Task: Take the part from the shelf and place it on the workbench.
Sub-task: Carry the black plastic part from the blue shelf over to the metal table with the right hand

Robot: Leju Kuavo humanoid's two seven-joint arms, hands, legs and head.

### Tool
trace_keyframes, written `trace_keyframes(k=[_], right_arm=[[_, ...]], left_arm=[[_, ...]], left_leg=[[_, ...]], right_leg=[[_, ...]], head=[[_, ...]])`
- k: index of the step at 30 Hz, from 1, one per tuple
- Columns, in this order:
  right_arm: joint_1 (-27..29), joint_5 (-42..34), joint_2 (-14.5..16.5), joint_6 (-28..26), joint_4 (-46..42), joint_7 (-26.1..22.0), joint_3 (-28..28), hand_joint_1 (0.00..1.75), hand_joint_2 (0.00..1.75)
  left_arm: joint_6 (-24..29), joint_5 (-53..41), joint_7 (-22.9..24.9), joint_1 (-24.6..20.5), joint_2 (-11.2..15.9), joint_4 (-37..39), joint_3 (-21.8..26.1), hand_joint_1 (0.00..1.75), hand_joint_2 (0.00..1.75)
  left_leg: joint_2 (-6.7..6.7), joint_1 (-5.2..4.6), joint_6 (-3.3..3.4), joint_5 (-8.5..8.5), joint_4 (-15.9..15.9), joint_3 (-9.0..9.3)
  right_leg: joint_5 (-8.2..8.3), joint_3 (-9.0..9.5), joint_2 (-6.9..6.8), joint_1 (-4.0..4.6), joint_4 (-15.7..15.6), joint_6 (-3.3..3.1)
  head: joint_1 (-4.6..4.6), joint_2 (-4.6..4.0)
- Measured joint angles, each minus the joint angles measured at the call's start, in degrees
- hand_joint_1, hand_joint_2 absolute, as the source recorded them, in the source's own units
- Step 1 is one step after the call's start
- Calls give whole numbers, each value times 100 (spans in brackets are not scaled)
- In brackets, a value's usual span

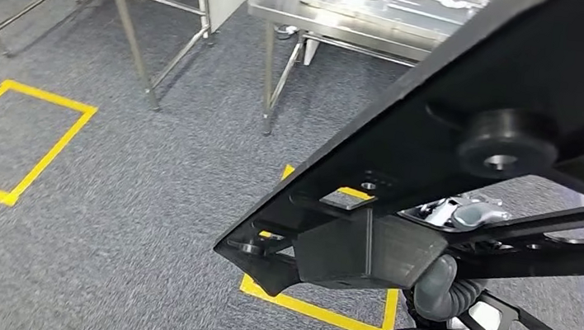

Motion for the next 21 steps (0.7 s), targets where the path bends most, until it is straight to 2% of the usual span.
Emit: trace_keyframes(k=[1,2,3,5,6,7,9,10,11,12,13,14,15,16,17,18,20,21], right_arm=[[-7,4,1,-2,0,-1,0,175,175],[-12,7,1,-6,0,-2,0,175,175],[-16,10,1,-12,0,-4,0,175,175],[-14,14,-1,-23,-2,-6,0,175,175],[-17,16,-1,-27,-4,-7,0,175,175],[-23,18,2,-29,-5,-8,0,175,175],[-34,27,10,-32,-5,-7,0,175,175],[-31,31,14,-33,-2,-5,0,175,175],[-25,34,15,-33,-1,-3,0,175,175],[-20,34,15,-33,1,-1,0,175,175],[-17,33,15,-33,2,1,0,175,175],[-17,31,15,-35,2,3,0,175,175],[-18,29,15,-39,2,5,0,175,175],[-20,31,16,-52,3,11,0,175,175],[-23,40,17,-68,4,21,0,175,175],[-21,51,17,-84,4,31,0,175,175],[-13,78,18,-102,4,53,0,175,175],[-7,90,17,-104,3,58,0,175,175]], left_arm=[[-1,0,1,-4,-2,0,1,0,175],[-4,0,1,-7,-2,0,2,0,175],[-9,0,1,-10,-2,0,5,0,175],[-25,-2,2,-29,0,0,12,0,175],[-31,-3,2,-43,1,0,16,0,175],[-36,-5,3,-55,0,0,19,0,175],[-41,-9,5,-49,-3,0,23,0,175],[-41,-11,7,-32,-4,0,26,0,175],[-39,-9,9,-15,-3,0,31,0,175],[-38,-7,11,-3,-1,0,36,0,175],[-36,0,13,1,-1,0,40,0,175],[-36,12,13,0,-1,0,45,0,175],[-36,25,12,-2,-1,0,50,0,175],[-38,39,10,-5,-1,0,57,0,175],[-40,50,8,-6,-1,0,66,0,175],[-44,56,7,-9,-1,0,74,0,175],[-54,59,5,-23,-2,0,84,0,175],[-62,59,5,-32,-4,0,85,0,175]], left_leg=[[57,-13,-27,-25,3,27],[111,-24,-56,-46,6,47],[168,-36,-87,-63,6,61],[272,-40,-149,-98,2,95],[212,-33,-181,-146,48,95],[83,-24,-209,-241,187,49],[-254,-3,-251,-568,830,-246],[-338,-1,-264,-730,1241,-458],[-371,0,-273,-813,1563,-641],[-383,0,-274,-777,1689,-741],[-393,1,-269,-627,1586,-734],[-430,6,-260,-394,1270,-624],[-537,17,-245,-165,850,-460],[-666,31,-224,-13,471,-310],[-774,37,-199,67,214,-206],[-847,37,-167,76,93,-154],[-800,31,-91,79,61,-133],[-762,38,-50,97,40,-119]], right_leg=[[120,175,-109,27,-347,-34],[168,274,-180,55,-555,-67],[155,291,-191,81,-616,-96],[169,287,-37,74,-638,-153],[180,300,32,54,-663,-183],[194,318,94,33,-687,-215],[205,334,221,14,-707,-259],[205,333,296,17,-704,-271],[203,334,381,20,-699,-275],[200,337,468,23,-694,-274],[196,346,554,22,-687,-268],[188,358,635,20,-678,-258],[177,368,709,15,-668,-241],[163,369,772,19,-647,-219],[156,359,830,19,-634,-190],[156,343,880,17,-631,-155],[170,317,962,8,-646,-75],[153,305,908,11,-626,-41]], head=[[0,0],[0,1],[-1,1],[-1,1],[-1,1],[-1,1],[-1,1],[-1,1],[-1,0],[-1,0],[-1,0],[-1,0],[-1,1],[-1,0],[-1,1],[-1,1],[-1,1],[-1,1]])
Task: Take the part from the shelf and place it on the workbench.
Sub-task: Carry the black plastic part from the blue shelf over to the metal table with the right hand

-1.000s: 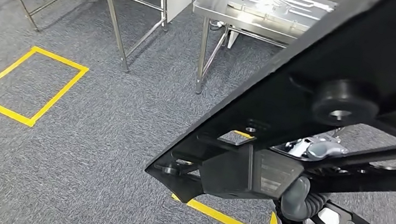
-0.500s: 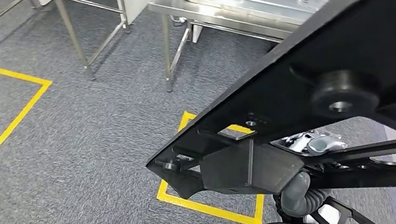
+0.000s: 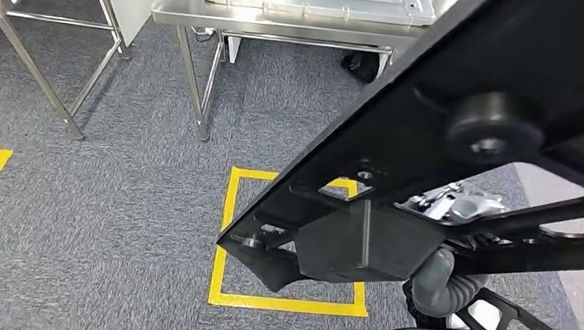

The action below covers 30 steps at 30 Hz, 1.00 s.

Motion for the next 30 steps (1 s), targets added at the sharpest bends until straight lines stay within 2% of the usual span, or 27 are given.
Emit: trace_keyframes(k=[2,3,4,5,6,7,8,10,11,12,13,16,18,20,21,22,23,24,26,27,30], right_arm=[[-10,31,-1,-6,-2,4,0,175,175],[-12,43,-2,-9,-2,3,0,175,175],[-12,50,-3,-13,-1,2,0,175,175],[-4,49,-3,-15,3,0,0,175,175],[4,48,-4,-16,7,-3,0,175,175],[9,46,-4,-18,10,-7,0,175,175],[10,45,-4,-19,12,-12,0,175,175],[6,44,-4,-25,13,-28,0,175,175],[2,44,-4,-29,13,-37,0,175,175],[0,45,-5,-37,13,-45,0,175,175],[0,45,-5,-46,13,-50,0,175,175],[0,49,-5,-71,13,-56,0,175,175],[1,56,-4,-81,14,-57,0,175,175],[15,64,-4,-86,20,-57,0,175,175],[27,66,-4,-88,26,-57,0,175,175],[37,67,-4,-90,31,-57,0,175,175],[44,67,-4,-92,34,-57,0,175,175],[49,67,-4,-93,37,-57,0,175,175],[51,68,-4,-97,40,-57,0,175,175],[53,71,-4,-98,40,-57,0,175,175],[65,88,-5,-107,41,-57,0,175,175]], left_arm=[[-18,0,-1,-6,-3,0,1,0,175],[-26,0,-1,2,-3,0,2,0,175],[-31,0,-1,17,-1,0,3,0,175],[-37,0,1,33,0,0,5,0,175],[-44,1,2,43,1,0,7,0,175],[-52,1,3,48,1,0,9,0,175],[-61,2,5,44,1,0,10,0,175],[-80,2,8,31,1,0,11,0,175],[-86,2,8,26,1,0,11,0,175],[-90,2,9,23,1,0,11,0,175],[-92,2,10,21,1,0,11,0,175],[-100,-1,13,11,6,0,10,0,175],[-107,-3,13,10,8,0,9,0,175],[-111,-8,14,19,9,0,9,0,175],[-111,-11,15,24,11,0,9,0,175],[-111,-14,15,27,13,0,10,0,175],[-112,-17,15,28,14,0,10,0,175],[-113,-21,14,28,14,0,10,0,175],[-118,-28,10,23,20,0,9,0,175],[-120,-35,6,21,22,0,9,0,175],[-127,-60,-3,27,27,0,8,0,175]], left_leg=[[82,15,71,31,-45,17],[125,5,89,33,-50,20],[170,-3,100,29,-48,15],[215,-10,102,24,-45,11],[255,-13,102,18,-42,10],[287,-14,97,11,-39,11],[308,-14,88,4,-37,20],[329,-25,55,-20,-29,40],[335,-33,30,-30,-25,45],[341,-41,-1,-40,-24,47],[350,-47,-33,-46,-30,51],[369,-44,-127,-123,48,47],[364,-37,-164,-412,569,-184],[361,-34,-186,-746,1351,-582],[361,-34,-191,-791,1585,-717],[361,-34,-191,-717,1605,-751],[361,-34,-184,-540,1393,-670],[359,-34,-168,-309,1006,-496],[345,-49,-109,-39,280,-153],[339,-60,-72,-13,82,-60],[330,-62,42,-73,-26,15]], right_leg=[[-208,-153,-288,8,331,53],[-388,-314,-472,7,668,70],[-573,-520,-585,-2,1079,86],[-692,-698,-639,-14,1425,98],[-709,-795,-662,-25,1604,104],[-615,-778,-672,-32,1558,104],[-433,-634,-680,-36,1270,95],[-87,-203,-713,-20,446,49],[-3,-56,-725,-5,152,18],[14,16,-731,12,2,-12],[-8,21,-725,29,-28,-39],[12,58,-705,-6,-84,-139],[13,101,-707,-22,-118,-196],[-9,108,-701,-6,-110,-231],[-21,112,-692,0,-103,-235],[-36,122,-681,3,-95,-232],[-57,139,-670,4,-86,-223],[-83,163,-661,4,-76,-207],[-139,197,-647,19,-55,-158],[-160,204,-642,26,-55,-126],[-153,211,-639,28,26,-20]], head=[[1,-1],[1,-1],[1,-1],[1,-1],[1,-1],[1,-1],[1,-2],[1,-2],[2,-1],[2,-1],[2,-1],[1,-1],[1,0],[0,-1],[0,-1],[0,-1],[0,-1],[0,0],[0,0],[0,0],[1,-1]])
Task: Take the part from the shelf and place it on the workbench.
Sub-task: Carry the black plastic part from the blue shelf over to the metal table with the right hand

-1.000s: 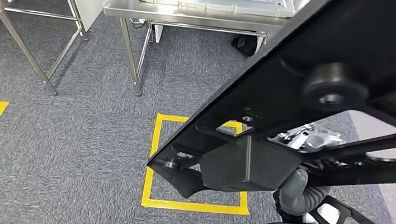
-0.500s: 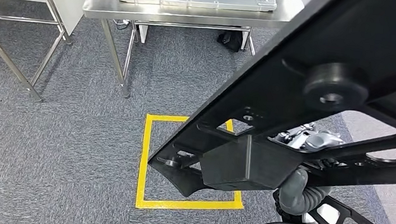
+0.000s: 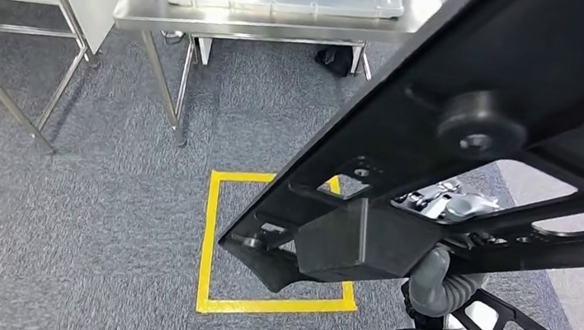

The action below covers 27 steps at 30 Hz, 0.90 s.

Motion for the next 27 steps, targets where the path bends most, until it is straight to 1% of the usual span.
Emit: trace_keyframes(k=[1,2,3,5,6,7,8,9,10,11,12,13,14,15,16,17,18,19,20,21,22,23,24,25,26,27], right_arm=[[1,16,-1,-8,0,-1,0,175,175],[0,34,0,-18,0,-2,0,175,175],[2,56,0,-31,1,-3,0,175,175],[23,77,-1,-52,2,-3,0,175,175],[38,81,-1,-61,3,-3,0,175,175],[49,82,-1,-64,4,-3,0,175,175],[56,82,-1,-66,4,-2,0,175,175],[59,82,-1,-67,4,-2,0,175,175],[61,82,-1,-67,5,-2,0,175,175],[66,81,-1,-67,8,-3,1,175,175],[71,80,0,-68,10,-3,1,175,175],[78,81,0,-68,11,-3,2,175,175],[82,80,1,-67,11,-3,2,175,175],[84,81,2,-66,8,-3,2,175,175],[84,79,2,-64,8,-2,2,175,175],[78,71,2,-69,10,3,2,175,175],[75,62,3,-83,16,18,3,175,175],[71,50,2,-109,28,48,3,175,175],[71,39,2,-147,45,94,4,175,175],[73,27,2,-193,70,145,4,175,175],[75,15,1,-237,99,195,4,175,175],[76,3,1,-273,130,232,4,175,175],[76,-7,1,-301,160,254,4,175,175],[76,-11,1,-329,191,269,4,175,175],[77,-4,1,-363,229,279,6,175,175],[78,22,2,-409,263,289,8,175,175]], left_arm=[[-4,-6,-4,3,1,0,-2,0,175],[-8,-11,-10,2,1,0,-4,0,175],[-12,-14,-15,-1,1,0,-7,0,175],[-13,-18,-21,1,2,0,-10,0,175],[-13,-19,-21,8,3,0,-10,0,175],[-13,-19,-21,17,3,0,-10,0,175],[-13,-20,-21,24,3,0,-10,0,175],[-13,-20,-21,28,3,0,-10,0,175],[-14,-19,-21,31,2,0,-10,0,175],[-14,-20,-22,30,2,0,-11,0,175],[-15,-20,-21,29,2,0,-11,0,175],[-15,-20,-21,27,3,0,-12,0,175],[-15,-21,-24,20,4,0,-13,0,175],[-15,-21,-25,9,8,-1,-13,0,175],[-15,-21,-30,-7,10,-1,-13,0,175],[-17,-21,-34,-24,9,-1,-15,0,175],[-18,-20,-39,-35,8,-1,-17,0,175],[-17,-19,-45,-35,5,0,-19,0,175],[-15,-16,-50,-23,4,0,-20,0,175],[-12,-12,-56,-4,5,0,-20,0,175],[-9,-9,-60,16,8,0,-19,0,175],[-7,-6,-63,30,11,0,-18,0,175],[-7,-5,-67,39,12,0,-18,0,175],[-6,-5,-68,50,14,0,-18,0,175],[-5,-4,-70,63,17,0,-19,0,175],[-2,-3,-72,74,22,0,-19,0,175]], left_leg=[[-2,9,36,-13,-15,43],[-4,14,65,-30,-24,98],[-3,15,85,-52,-31,134],[-3,11,100,-115,-30,194],[-3,8,95,-155,-30,234],[-5,7,88,-201,-30,288],[-6,7,78,-254,-30,360],[-6,7,66,-314,-30,441],[-6,6,50,-380,-31,520],[-7,3,24,-444,-37,587],[-2,3,-9,-504,-58,633],[7,2,-46,-538,-63,692],[15,3,-88,-535,-51,738],[26,7,-124,-504,23,745],[29,10,-151,-421,229,692],[28,14,-176,-343,531,533],[25,19,-196,-316,904,299],[21,21,-215,-375,1276,31],[19,21,-231,-558,1553,-235],[19,20,-240,-797,1704,-462],[19,19,-240,-1008,1715,-629],[19,17,-226,-1106,1590,-733],[19,12,-201,-1015,1346,-775],[19,1,-164,-676,1013,-781],[9,-16,-129,-217,689,-780],[-2,-35,-98,168,454,-762]], right_leg=[[-23,-25,-7,-6,103,30],[-105,-115,-17,-17,291,56],[-227,-281,-27,-26,585,79],[-502,-759,-34,-36,1322,113],[-566,-964,-36,-40,1568,118],[-541,-1077,-37,-43,1626,117],[-416,-1080,-40,-46,1464,105],[-199,-993,-45,-47,1125,83],[96,-875,-61,-41,715,54],[294,-775,-80,-19,382,24],[422,-708,-95,6,173,-10],[460,-668,-97,28,76,-46],[382,-625,-88,44,59,-84],[350,-548,-67,35,34,-127],[305,-449,-58,21,-2,-165],[248,-344,-58,11,-27,-201],[192,-239,-59,2,-46,-226],[120,-147,-61,3,-56,-245],[45,-61,-50,5,-60,-256],[-34,33,-33,7,-60,-259],[-119,138,-14,7,-60,-258],[-209,251,3,7,-60,-252],[-301,367,12,7,-60,-245],[-394,469,16,7,-65,-236],[-487,569,26,14,-59,-217],[-572,644,38,21,-62,-189]], head=[[0,0],[1,0],[1,0],[1,0],[1,0],[1,0],[1,0],[2,-1],[2,-1],[3,0],[2,-1],[2,0],[3,0],[1,0],[2,1],[1,0],[0,0],[1,0],[0,0],[0,-1],[0,0],[0,0],[0,-1],[1,0],[1,0],[1,0]])
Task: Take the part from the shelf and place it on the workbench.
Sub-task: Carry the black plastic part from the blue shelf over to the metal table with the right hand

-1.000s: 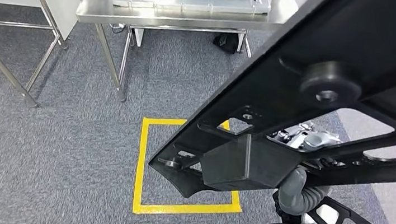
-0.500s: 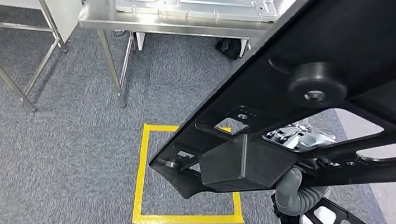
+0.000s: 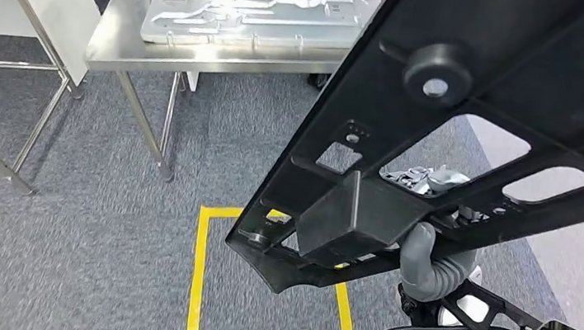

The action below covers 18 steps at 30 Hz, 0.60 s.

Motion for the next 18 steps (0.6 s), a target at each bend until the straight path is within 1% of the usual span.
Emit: trace_keyframes(k=[1,2,3,4,5,6,7,8,9,10,11,12,13,14,15,16,17,18], right_arm=[[-1,38,1,-48,29,19,2,175,175],[-5,78,2,-86,52,36,3,175,175],[-15,111,3,-115,59,49,3,175,175],[-27,131,4,-131,66,60,3,175,175],[-37,138,4,-141,73,59,3,175,175],[-45,141,4,-150,81,58,3,175,175],[-46,143,4,-159,93,59,3,175,175],[-46,142,4,-165,105,58,3,175,175],[-45,141,4,-173,118,60,3,175,175],[-44,141,3,-183,132,62,4,175,175],[-44,142,3,-197,147,65,5,175,175],[-45,143,2,-215,162,70,7,175,175],[-46,147,-1,-236,178,77,10,175,175],[-45,157,-4,-261,198,87,14,175,175],[-45,177,-7,-290,219,106,18,175,175],[-46,207,-11,-327,238,137,22,175,175],[-52,240,-14,-364,255,168,27,175,175],[-66,266,-16,-398,266,194,35,175,175]], left_arm=[[3,2,-2,7,4,0,1,0,175],[7,6,-5,0,9,0,2,0,175],[9,9,-9,-15,8,0,3,0,175],[9,12,-13,-29,5,0,3,0,175],[8,16,-18,-40,2,0,3,0,175],[7,20,-20,-44,-1,0,3,0,175],[7,25,-20,-42,-1,0,2,0,175],[8,30,-20,-38,-1,0,3,0,175],[8,34,-20,-34,0,0,3,0,175],[9,37,-20,-29,-1,0,3,0,175],[9,40,-20,-26,-1,0,4,0,175],[9,43,-20,-24,-2,0,4,0,175],[9,45,-20,-23,-2,0,4,0,175],[9,46,-20,-24,-2,0,4,0,175],[11,49,-21,-26,-1,0,5,0,175],[13,52,-21,-29,-1,0,6,0,175],[14,54,-22,-34,0,0,7,0,175],[16,56,-24,-39,0,0,8,0,175]], left_leg=[[-12,-18,27,273,-145,20],[-25,-24,51,342,-197,53],[-32,-18,79,293,-223,127],[-37,-4,111,264,-277,212],[-40,14,141,227,-336,313],[-44,28,160,185,-390,419],[-45,36,174,129,-433,516],[-47,40,180,65,-457,604],[-50,43,179,-5,-471,697],[-55,46,174,-85,-476,797],[-61,50,165,-172,-476,908],[-67,55,149,-263,-476,1029],[-71,58,129,-356,-479,1133],[-71,57,104,-451,-463,1238],[-73,50,71,-542,-457,1317],[-71,44,35,-630,-466,1385],[-68,38,-8,-674,-449,1459],[-63,40,-49,-691,-438,1510]], right_leg=[[-61,74,12,4,-14,34],[-64,121,24,13,9,77],[-14,115,26,17,83,118],[97,47,14,15,272,155],[219,-122,-3,12,574,194],[276,-347,-19,1,919,223],[231,-608,-35,-20,1252,249],[62,-861,-41,-40,1492,276],[-184,-1073,-45,-62,1617,296],[-420,-1231,-53,-82,1624,323],[-551,-1325,-63,-99,1508,347],[-505,-1363,-75,-114,1278,360],[-232,-1362,-92,-127,962,365],[196,-1355,-113,-133,631,353],[584,-1336,-136,-124,388,325],[861,-1315,-149,-110,247,285],[966,-1287,-151,-96,193,236],[936,-1226,-140,-84,197,183]], head=[[0,0],[-1,0],[0,0],[-1,0],[0,0],[1,0],[1,0],[1,0],[1,0],[1,0],[1,0],[1,0],[1,1],[1,1],[2,1],[0,1],[-2,1],[-3,1]])
